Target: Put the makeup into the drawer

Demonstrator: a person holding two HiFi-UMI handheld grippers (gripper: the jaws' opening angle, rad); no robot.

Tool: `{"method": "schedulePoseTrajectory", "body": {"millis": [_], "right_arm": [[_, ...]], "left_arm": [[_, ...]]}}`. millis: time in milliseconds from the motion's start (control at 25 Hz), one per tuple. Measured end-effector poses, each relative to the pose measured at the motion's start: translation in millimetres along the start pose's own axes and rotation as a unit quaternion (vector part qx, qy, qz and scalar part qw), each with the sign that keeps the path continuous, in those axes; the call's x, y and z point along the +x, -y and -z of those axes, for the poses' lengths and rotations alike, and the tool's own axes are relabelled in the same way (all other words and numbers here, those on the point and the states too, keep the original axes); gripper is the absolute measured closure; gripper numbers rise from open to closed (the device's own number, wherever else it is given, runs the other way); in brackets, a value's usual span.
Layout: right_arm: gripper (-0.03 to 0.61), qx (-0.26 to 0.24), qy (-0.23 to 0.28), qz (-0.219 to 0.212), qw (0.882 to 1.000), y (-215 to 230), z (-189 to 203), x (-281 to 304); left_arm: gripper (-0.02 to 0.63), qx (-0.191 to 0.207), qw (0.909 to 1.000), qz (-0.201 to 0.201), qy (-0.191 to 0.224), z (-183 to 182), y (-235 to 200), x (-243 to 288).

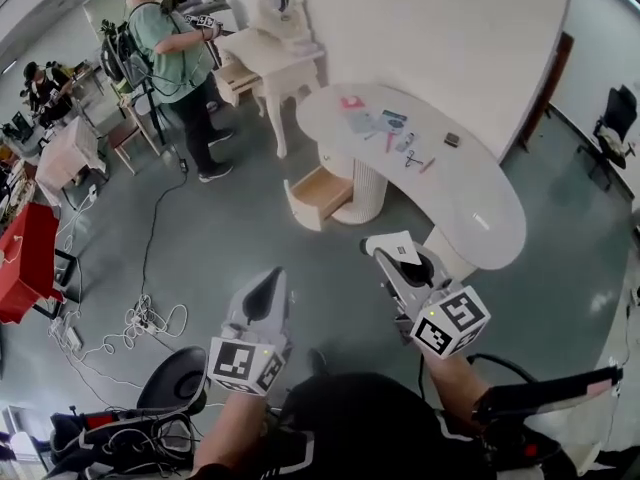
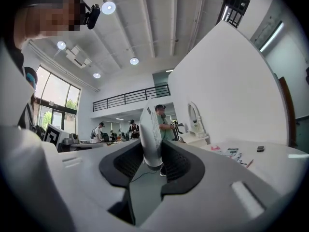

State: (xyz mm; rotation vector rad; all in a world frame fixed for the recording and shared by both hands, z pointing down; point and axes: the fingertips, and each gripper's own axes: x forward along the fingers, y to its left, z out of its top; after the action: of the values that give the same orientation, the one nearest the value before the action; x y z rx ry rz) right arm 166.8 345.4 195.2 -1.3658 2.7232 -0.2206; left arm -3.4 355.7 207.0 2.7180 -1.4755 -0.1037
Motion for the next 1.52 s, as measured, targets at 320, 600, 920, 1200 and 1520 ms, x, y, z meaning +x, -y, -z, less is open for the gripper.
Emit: {"method": "schedulePoseTrajectory", "body": {"millis": [320,600,920,1200,1520], "right_arm": [[0.457,0.003,-0.002,0.008,1.000,9,2,64],[0.457,0.000,-0.010,0.023,1.000,14,5,111],[0.456,-0.002,-0.029,0.012,1.000,16,9,161],[0.457,0.011,-0.031,-0.005,0.999,34,14,201],[0.457,0.018,-0.022,-0.011,1.000,98,6,239]], "left_arm": [[0.615,0.001,1.0000,0.002,0.002,-5,-55,31],[0.615,-0.002,1.0000,0.005,-0.002,-2,-102,47],[0.615,-0.021,0.9997,-0.001,-0.012,4,-142,63],[0.615,-0.022,0.9992,-0.013,-0.030,9,-165,90],[0.615,-0.011,0.9990,-0.024,-0.036,4,-185,163]]}}
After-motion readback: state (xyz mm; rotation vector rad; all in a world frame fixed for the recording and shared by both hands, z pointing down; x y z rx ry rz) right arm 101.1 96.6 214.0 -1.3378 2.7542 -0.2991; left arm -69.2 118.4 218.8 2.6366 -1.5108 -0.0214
